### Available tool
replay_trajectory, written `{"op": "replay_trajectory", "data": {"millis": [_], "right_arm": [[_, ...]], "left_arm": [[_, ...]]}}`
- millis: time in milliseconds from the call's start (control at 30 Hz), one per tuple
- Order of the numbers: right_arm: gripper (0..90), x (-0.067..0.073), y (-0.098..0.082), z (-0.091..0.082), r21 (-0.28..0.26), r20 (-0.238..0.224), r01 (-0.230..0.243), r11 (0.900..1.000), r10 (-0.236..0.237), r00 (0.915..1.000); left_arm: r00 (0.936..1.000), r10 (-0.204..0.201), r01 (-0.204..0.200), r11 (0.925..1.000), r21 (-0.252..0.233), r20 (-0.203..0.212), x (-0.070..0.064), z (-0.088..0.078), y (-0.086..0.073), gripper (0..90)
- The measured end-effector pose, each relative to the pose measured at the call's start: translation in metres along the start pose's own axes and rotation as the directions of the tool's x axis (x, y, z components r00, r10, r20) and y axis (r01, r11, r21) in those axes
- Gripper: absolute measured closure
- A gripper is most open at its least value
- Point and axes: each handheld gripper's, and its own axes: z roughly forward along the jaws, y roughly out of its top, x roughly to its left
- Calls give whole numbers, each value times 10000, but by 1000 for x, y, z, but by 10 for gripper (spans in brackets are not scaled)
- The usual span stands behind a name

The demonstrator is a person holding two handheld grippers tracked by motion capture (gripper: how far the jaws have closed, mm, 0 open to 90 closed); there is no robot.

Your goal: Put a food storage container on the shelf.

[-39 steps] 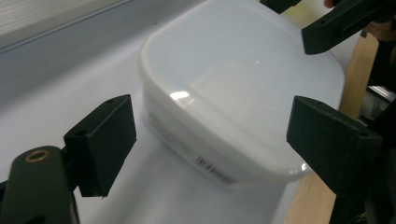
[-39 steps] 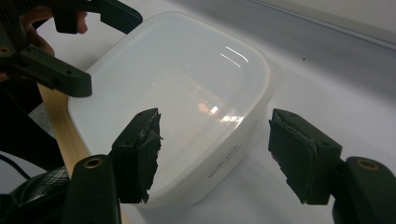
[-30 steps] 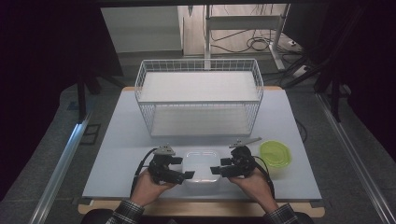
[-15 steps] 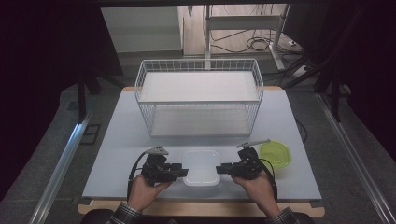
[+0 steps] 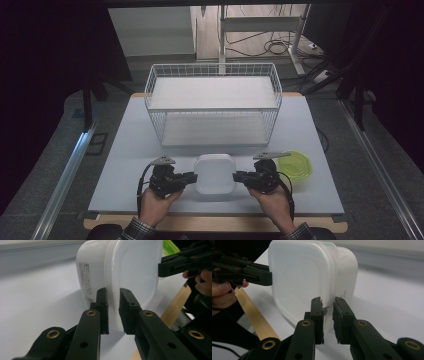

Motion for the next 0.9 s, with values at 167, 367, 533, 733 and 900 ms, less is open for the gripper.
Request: {"op": "replay_trajectory", "data": {"millis": [167,367,533,733,900], "right_arm": [[791,4,5,-5,-417,83,389,9984,-385,9992],[791,5,14,-9,-607,44,580,9965,-578,9983],[791,7,24,-15,-865,76,782,9932,-778,9969],[792,10,39,-20,-1132,157,1069,9878,-1058,9943],[792,12,51,-26,-1280,149,1210,9844,-1201,9927]], "left_arm": [[9999,106,-105,9996,-266,20,-1,-5,5,789],[9992,402,-404,9986,-338,-74,-2,-9,16,788],[9974,685,-697,9960,-559,-235,-6,-16,29,788],[9961,830,-851,9933,-784,-301,-7,-23,42,788],[9952,923,-952,9908,-961,-340,-8,-28,52,788]]}}
